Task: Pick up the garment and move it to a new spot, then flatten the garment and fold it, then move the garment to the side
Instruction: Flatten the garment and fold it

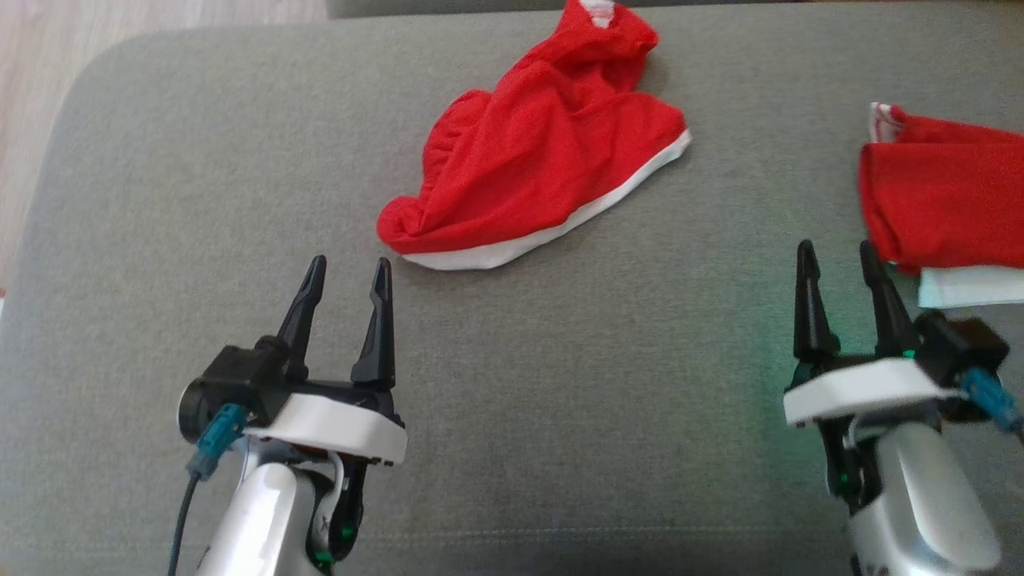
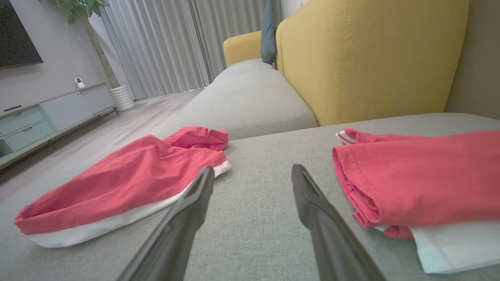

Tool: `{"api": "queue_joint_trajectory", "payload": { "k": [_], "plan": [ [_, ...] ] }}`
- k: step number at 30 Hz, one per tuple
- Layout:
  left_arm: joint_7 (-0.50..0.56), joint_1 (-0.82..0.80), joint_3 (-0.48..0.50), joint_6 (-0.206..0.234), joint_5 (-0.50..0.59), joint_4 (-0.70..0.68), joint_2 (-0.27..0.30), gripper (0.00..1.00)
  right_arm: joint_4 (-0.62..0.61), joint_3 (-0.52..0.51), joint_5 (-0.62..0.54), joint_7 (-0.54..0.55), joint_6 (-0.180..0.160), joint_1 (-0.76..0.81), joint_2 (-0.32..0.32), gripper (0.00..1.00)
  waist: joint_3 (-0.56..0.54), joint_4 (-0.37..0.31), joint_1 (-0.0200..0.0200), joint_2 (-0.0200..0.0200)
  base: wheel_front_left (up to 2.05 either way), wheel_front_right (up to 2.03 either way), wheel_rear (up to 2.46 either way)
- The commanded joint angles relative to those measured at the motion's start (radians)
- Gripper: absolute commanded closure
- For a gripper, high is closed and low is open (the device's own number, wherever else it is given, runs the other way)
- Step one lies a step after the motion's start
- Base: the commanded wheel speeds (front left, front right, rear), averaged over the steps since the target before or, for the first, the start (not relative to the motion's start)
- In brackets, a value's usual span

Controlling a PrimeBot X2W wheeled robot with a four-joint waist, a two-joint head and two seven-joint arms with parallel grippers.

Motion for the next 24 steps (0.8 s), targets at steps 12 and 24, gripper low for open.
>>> {"api": "queue_joint_trajectory", "payload": {
  "k": [12,24],
  "plan": [
    [-0.005,-0.099,-0.031,0.01,-0.03,-0.033,0.008,0.0,0.296,-0.065,0.061,0.157,0.007,-0.399,0.001,0.0,0.137,0.137,0.0,0.0,0.0,0.0,0.0],
    [-0.005,-0.133,-0.066,0.026,-0.055,-0.035,0.008,0.0,0.601,-0.247,-0.091,0.185,0.007,-0.617,-0.026,0.0,0.192,0.221,0.0,0.0,0.0,0.0,0.0]
  ]
}}
